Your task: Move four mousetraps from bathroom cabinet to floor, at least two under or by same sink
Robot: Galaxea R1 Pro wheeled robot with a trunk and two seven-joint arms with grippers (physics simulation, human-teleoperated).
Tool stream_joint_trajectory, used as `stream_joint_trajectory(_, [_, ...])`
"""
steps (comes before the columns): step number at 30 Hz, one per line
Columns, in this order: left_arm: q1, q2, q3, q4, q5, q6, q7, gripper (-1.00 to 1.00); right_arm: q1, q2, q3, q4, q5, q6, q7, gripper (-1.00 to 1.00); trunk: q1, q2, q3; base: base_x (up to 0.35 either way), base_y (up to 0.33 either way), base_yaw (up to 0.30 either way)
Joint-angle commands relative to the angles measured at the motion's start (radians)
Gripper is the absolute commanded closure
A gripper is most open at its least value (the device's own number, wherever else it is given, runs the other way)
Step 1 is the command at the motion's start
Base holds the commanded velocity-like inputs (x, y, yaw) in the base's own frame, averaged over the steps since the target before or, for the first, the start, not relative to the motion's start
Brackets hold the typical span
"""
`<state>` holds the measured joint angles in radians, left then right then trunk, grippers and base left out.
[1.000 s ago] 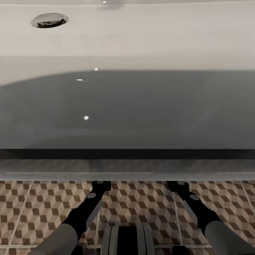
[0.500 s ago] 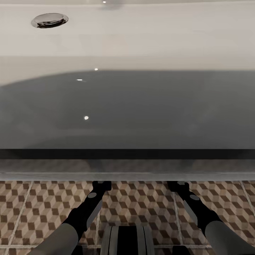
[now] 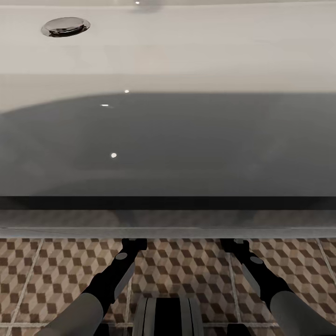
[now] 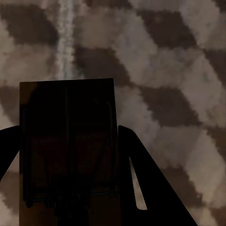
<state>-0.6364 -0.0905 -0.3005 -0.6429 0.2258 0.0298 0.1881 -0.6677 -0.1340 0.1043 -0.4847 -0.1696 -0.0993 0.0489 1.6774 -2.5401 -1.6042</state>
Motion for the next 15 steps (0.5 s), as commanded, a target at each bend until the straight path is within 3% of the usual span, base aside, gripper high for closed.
stream_joint_trajectory(1, [0.000,0.000,0.000,0.000,-0.003,0.001,0.002,1.00,0.000,0.000,0.000,0.000,0.000,0.000,0.000,1.00,0.000,0.000,0.000,0.000,0.000,0.000])
stream_joint_trajectory(15, [-0.002,0.000,0.000,0.000,-0.004,0.001,0.002,1.00,0.000,0.000,0.000,0.000,0.002,-0.003,0.000,1.00,0.000,0.000,0.000,0.000,0.000,0.000])
